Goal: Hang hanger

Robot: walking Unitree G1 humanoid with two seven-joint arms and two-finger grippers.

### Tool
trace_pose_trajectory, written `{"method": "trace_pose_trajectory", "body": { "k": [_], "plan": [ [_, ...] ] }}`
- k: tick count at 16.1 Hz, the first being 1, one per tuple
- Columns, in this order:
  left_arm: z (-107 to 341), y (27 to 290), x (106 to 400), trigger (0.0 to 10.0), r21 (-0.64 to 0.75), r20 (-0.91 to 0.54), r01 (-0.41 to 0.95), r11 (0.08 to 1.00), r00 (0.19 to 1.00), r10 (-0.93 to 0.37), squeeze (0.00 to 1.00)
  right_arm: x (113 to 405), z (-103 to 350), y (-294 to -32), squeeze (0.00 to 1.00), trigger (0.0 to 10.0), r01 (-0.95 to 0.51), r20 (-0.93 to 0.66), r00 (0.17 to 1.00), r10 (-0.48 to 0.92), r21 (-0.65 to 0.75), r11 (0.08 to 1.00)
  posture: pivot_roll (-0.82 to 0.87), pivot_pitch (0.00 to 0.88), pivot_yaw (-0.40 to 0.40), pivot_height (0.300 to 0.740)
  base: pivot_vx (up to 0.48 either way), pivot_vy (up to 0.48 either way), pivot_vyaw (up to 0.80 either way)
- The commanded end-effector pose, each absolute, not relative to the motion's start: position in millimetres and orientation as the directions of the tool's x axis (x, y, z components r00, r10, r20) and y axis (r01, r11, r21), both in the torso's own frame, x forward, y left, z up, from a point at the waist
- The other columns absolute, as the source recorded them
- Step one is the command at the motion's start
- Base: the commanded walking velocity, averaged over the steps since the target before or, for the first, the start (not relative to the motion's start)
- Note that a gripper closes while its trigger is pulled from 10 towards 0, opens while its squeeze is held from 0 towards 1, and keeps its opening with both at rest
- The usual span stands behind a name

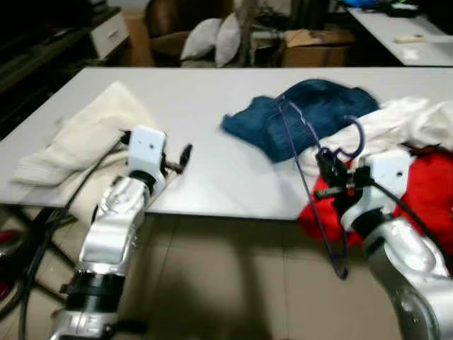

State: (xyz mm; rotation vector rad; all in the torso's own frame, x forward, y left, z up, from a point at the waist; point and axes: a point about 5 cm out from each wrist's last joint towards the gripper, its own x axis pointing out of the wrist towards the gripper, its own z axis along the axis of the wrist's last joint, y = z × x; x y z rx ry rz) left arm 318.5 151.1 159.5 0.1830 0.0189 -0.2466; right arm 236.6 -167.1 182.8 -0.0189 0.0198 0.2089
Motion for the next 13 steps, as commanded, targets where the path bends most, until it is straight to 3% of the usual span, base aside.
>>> {"method": "trace_pose_trajectory", "body": {
  "k": [1,5,8,13],
  "plan": [
    [164,153,317,10.0,0.199,-0.031,0.236,0.951,0.972,-0.235,0.0,239,182,-166,0.0,10.0,-0.215,-0.016,0.976,0.215,-0.007,0.976,-0.06,0.0,0.049,0.74,0.0,0.394,0.0],
    [161,154,314,10.0,0.199,-0.04,0.229,0.953,0.973,-0.225,0.0,240,175,-166,0.0,10.0,-0.218,-0.037,0.975,0.218,0.004,0.976,-0.06,0.0,0.052,0.74,0.0,0.395,0.0],
    [163,143,315,10.0,-0.003,0.007,0.266,0.964,0.964,-0.266,0.0,237,165,-170,0.0,10.0,-0.189,-0.074,0.979,0.192,0.039,0.981,-0.07,0.0,0.076,0.74,0.0,0.0,0.0],
    [157,138,321,10.0,0.054,-0.025,0.313,0.948,0.95,-0.312,0.0,235,158,-181,0.0,10.0,-0.107,-0.071,0.992,0.107,0.003,0.994,-0.1,0.0,0.108,0.74,0.114,0.0,0.0]
  ]
}}
